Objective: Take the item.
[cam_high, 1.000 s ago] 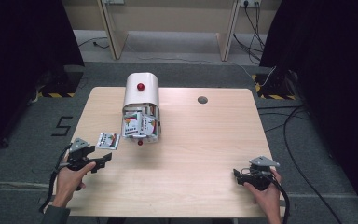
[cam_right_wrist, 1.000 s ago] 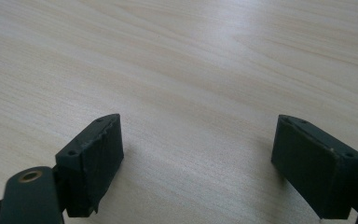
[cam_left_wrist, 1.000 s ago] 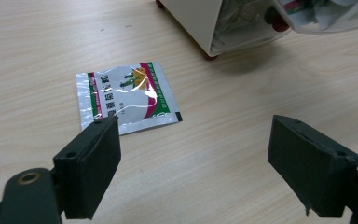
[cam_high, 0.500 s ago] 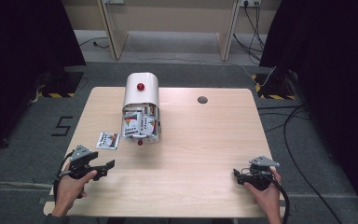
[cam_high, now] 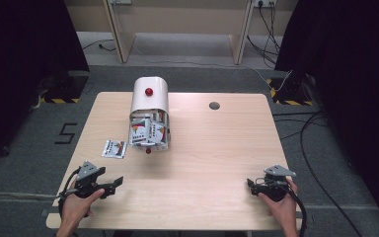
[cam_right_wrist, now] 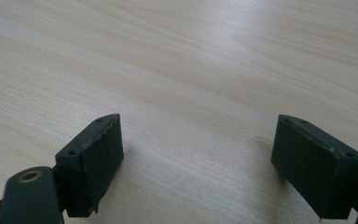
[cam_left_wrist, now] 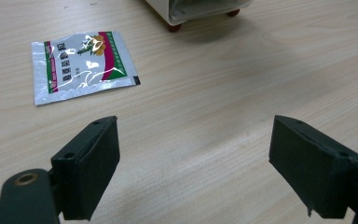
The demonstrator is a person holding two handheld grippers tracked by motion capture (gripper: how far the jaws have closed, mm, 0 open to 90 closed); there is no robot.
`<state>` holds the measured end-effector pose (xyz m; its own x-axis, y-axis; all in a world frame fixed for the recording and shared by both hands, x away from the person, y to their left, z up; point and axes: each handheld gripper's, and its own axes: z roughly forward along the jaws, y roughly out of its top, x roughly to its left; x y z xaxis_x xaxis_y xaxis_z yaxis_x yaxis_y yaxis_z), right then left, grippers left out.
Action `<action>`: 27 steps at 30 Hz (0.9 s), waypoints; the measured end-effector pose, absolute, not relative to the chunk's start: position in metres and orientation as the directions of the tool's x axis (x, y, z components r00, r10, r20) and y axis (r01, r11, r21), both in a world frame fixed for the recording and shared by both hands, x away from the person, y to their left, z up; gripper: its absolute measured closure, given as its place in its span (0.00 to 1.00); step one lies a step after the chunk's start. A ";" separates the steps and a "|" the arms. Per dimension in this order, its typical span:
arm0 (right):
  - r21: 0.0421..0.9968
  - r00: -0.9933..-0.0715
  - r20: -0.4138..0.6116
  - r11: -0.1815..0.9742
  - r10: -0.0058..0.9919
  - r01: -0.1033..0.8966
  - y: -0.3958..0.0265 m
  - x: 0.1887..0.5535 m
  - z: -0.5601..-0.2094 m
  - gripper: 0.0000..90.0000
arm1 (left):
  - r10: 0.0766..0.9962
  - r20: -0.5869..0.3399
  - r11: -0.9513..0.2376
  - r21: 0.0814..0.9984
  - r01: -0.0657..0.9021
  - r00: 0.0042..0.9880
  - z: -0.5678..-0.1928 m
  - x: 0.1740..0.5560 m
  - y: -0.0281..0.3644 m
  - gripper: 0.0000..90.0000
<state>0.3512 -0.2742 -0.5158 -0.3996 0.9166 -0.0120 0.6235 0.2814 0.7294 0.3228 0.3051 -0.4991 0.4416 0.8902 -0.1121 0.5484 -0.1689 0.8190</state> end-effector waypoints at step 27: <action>0.729 -0.400 -0.012 0.281 0.916 0.623 -0.274 0.351 -0.516 0.19 | 0.876 -0.056 -0.234 0.819 0.524 0.479 -0.512 0.296 0.301 0.17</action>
<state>0.3511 -0.2742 -0.5159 -0.3999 0.9165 -0.0118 0.6234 0.2815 0.7294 0.2959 0.3014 -0.5122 0.4795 0.8757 -0.0565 0.5240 -0.2341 0.8189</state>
